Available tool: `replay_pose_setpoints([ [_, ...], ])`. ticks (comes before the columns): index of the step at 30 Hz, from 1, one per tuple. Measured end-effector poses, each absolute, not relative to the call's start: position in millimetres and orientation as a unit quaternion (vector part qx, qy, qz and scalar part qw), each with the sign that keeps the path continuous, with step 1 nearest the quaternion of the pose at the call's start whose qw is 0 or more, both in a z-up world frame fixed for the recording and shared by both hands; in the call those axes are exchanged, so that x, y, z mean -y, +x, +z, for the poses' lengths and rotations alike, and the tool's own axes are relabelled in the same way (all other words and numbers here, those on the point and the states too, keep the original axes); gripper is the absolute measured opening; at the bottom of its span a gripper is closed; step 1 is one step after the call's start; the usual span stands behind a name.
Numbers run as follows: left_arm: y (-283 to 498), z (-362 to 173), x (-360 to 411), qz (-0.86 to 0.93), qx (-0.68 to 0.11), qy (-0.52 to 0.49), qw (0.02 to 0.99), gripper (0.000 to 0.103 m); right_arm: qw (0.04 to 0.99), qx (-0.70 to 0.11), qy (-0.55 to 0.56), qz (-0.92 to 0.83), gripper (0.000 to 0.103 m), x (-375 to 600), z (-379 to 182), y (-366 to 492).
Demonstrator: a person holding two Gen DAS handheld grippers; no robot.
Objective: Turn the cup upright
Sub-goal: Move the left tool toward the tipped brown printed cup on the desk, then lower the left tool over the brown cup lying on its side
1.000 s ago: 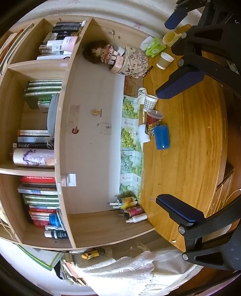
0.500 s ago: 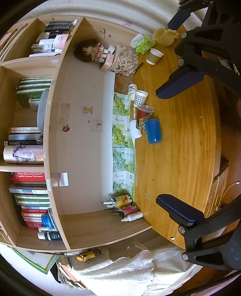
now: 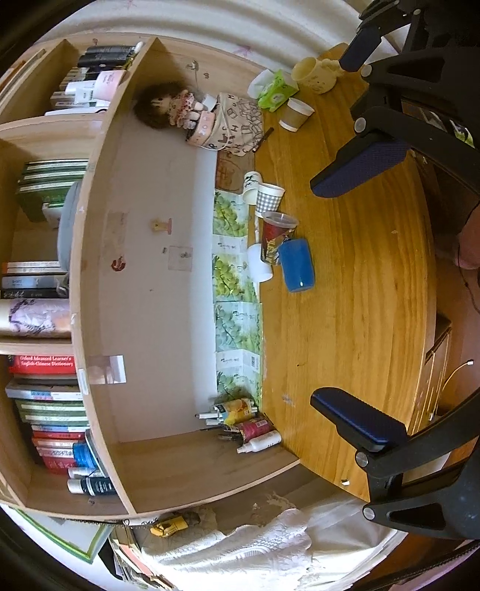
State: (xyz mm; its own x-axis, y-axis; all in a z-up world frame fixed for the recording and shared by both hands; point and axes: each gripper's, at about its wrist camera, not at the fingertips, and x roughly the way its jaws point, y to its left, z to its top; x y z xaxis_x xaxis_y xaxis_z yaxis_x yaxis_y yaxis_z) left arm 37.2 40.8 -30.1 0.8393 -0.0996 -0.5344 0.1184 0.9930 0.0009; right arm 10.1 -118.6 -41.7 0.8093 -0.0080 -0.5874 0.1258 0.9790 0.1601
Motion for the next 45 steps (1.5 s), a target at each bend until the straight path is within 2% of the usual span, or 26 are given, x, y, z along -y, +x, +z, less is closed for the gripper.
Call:
replay_pose_setpoints([
  [23, 161, -41, -5, -0.086, -0.316, 0.031, 0.944, 0.103, 0.901, -0.393, 0.184, -0.005, 0.081, 169, -79, 141],
  [45, 277, -73, 36, -0.127, -0.388, 0.107, 0.906, 0.103, 0.843, -0.476, 0.248, 0.025, 0.081, 203, -127, 268],
])
